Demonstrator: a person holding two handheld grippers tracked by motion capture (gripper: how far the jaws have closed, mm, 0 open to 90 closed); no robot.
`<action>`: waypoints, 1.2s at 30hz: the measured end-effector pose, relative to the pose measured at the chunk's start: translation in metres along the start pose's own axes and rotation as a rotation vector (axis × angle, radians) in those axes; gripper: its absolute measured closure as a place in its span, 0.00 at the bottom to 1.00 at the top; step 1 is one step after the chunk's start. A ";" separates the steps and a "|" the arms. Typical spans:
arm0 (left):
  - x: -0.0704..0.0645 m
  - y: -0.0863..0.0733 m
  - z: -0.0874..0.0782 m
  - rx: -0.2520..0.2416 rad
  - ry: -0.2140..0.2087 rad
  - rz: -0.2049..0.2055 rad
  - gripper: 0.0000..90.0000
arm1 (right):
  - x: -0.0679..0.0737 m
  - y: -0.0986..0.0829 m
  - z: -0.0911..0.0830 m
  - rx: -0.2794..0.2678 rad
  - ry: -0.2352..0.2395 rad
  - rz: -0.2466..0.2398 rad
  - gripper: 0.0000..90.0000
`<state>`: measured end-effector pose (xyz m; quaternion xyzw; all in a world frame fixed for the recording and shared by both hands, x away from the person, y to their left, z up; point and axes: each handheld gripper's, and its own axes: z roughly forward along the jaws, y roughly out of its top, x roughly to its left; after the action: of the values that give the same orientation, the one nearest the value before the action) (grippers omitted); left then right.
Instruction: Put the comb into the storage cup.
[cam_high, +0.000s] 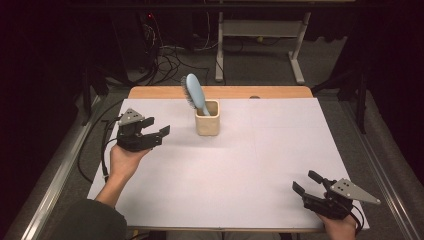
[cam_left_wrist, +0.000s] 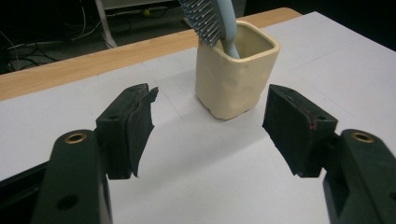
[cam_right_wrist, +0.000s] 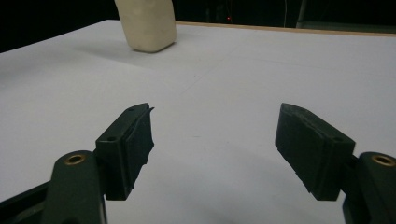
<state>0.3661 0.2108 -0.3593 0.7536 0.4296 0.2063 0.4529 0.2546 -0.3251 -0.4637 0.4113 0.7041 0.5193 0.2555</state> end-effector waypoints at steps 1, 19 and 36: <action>0.000 -0.001 -0.001 -0.003 0.001 -0.001 0.37 | 0.000 0.000 0.000 0.000 0.000 -0.001 0.31; 0.002 -0.013 -0.009 -0.006 0.015 -0.005 0.37 | 0.000 0.000 0.000 0.002 0.000 0.004 0.31; 0.002 -0.027 -0.019 -0.009 0.017 -0.014 0.36 | -0.002 -0.001 0.000 -0.002 -0.001 0.019 0.31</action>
<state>0.3413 0.2284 -0.3734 0.7465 0.4379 0.2115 0.4541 0.2554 -0.3270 -0.4643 0.4179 0.6996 0.5221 0.2516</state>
